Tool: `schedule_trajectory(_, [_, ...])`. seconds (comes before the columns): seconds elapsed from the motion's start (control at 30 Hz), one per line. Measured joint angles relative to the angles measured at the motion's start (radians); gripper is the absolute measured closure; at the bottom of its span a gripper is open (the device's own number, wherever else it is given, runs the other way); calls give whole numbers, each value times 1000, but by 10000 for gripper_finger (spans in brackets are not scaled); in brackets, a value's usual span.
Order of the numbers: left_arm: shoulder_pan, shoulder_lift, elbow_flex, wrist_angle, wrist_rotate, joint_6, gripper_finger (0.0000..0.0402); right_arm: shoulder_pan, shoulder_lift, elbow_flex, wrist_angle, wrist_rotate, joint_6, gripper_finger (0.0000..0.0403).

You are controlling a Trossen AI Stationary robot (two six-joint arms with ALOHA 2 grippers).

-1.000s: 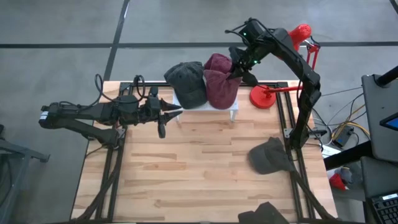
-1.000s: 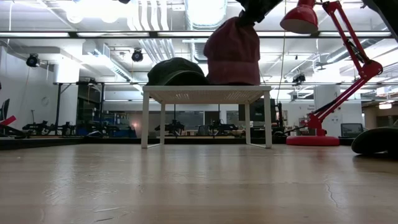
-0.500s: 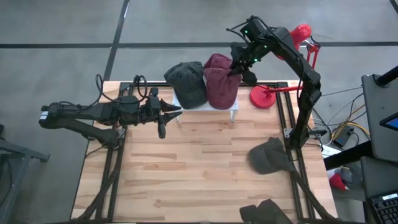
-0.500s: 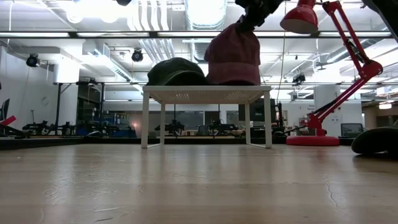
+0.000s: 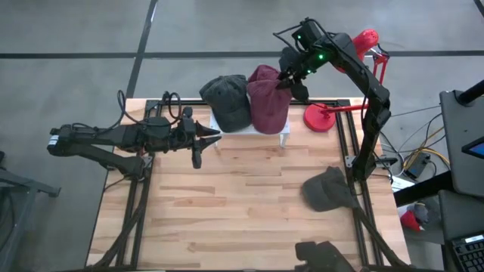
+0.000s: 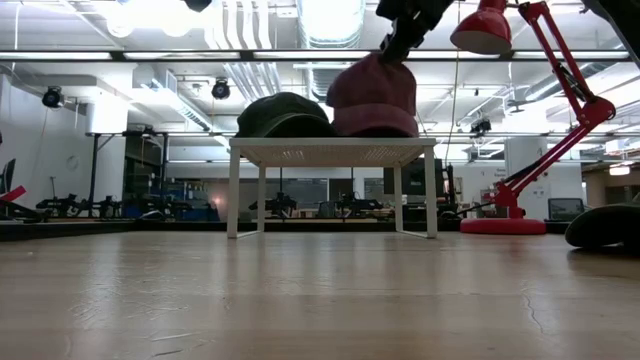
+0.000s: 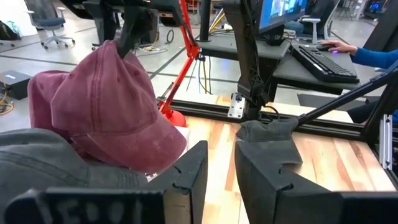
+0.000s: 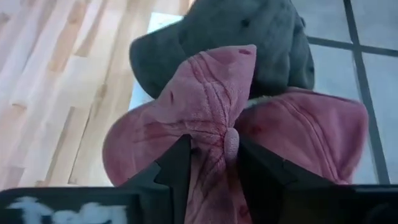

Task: Pick & Place hat
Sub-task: Stack the red cap on top of the red cap on the shelf

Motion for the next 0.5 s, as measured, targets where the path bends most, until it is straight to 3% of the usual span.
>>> schedule_trajectory(0.5, [0, 4, -20, -18, 5, -7, 305, 1, 0, 0, 123, 194, 56, 234])
